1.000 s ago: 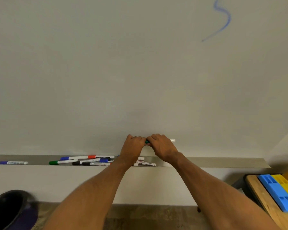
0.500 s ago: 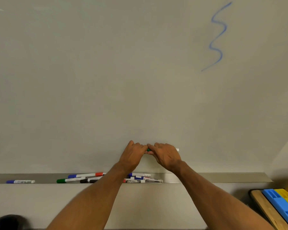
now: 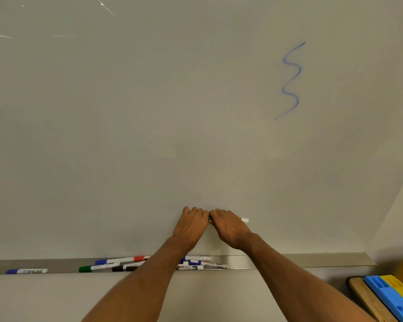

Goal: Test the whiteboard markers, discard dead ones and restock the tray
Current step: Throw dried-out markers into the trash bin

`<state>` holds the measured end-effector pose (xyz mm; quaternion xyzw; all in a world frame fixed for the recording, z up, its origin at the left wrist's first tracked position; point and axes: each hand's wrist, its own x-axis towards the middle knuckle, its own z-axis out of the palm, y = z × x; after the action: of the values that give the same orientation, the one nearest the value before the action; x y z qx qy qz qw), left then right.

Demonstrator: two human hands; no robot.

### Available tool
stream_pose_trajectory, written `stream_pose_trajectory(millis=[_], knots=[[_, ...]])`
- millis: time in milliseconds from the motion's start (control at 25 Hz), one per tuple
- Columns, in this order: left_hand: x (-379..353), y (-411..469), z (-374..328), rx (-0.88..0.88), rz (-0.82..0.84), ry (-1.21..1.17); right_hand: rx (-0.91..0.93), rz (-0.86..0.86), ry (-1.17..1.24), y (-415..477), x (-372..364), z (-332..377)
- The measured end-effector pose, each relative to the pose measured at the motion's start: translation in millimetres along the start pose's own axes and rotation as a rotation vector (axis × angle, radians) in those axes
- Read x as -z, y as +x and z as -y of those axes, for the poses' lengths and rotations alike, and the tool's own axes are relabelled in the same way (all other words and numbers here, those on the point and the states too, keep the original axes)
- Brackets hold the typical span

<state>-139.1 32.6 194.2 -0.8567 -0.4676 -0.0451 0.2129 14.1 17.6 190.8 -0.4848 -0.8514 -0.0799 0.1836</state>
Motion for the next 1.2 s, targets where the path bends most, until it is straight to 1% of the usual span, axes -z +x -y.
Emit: stream_pose_trajectory(millis=[80, 200, 400, 520, 600, 680, 760, 880, 1000, 1120, 1200], knots=[[4.6, 1.0, -0.3, 0.004, 0.017, 0.012, -0.022, -0.026, 0.017, -1.7, -1.7, 3.1], [10.9, -4.4, 7.0, -0.057, -0.131, 0.022, -0.058, -0.075, 0.006, -3.7, -0.9, 4.3], [-4.7, -7.8, 7.7, -0.090, -0.222, -0.001, -0.078, -0.076, -0.004, -5.8, -1.2, 6.1], [-11.6, -9.6, 8.0, -0.076, -0.267, 0.016, -0.089, -0.089, -0.045, -9.7, -1.6, 1.3], [-11.7, -9.3, 9.6, -0.068, -0.314, 0.006, -0.086, -0.087, 0.006, -8.6, 4.1, -0.8], [-4.3, -4.7, 14.4, -0.019, -0.382, -0.005, -0.135, -0.105, 0.144, -2.6, 12.8, -0.7], [6.5, 4.9, 22.0, 0.053, -0.469, -0.017, -0.211, -0.166, 0.266, 2.9, 21.6, -3.9], [21.2, 21.1, 39.3, 0.124, -0.619, 0.028, -0.242, -0.259, 0.270, 16.2, 38.8, -13.1], [45.6, 40.7, 56.7, 0.088, -0.725, 0.083, -0.195, -0.423, 0.287, 36.3, 70.6, -18.6], [92.0, 68.3, 72.3, 0.078, -0.803, 0.104, -0.162, -0.535, 0.348, 59.8, 111.9, -25.8], [126.8, 90.3, 82.4, 0.074, -0.864, 0.114, -0.140, -0.645, 0.372, 74.1, 141.5, -32.7]])
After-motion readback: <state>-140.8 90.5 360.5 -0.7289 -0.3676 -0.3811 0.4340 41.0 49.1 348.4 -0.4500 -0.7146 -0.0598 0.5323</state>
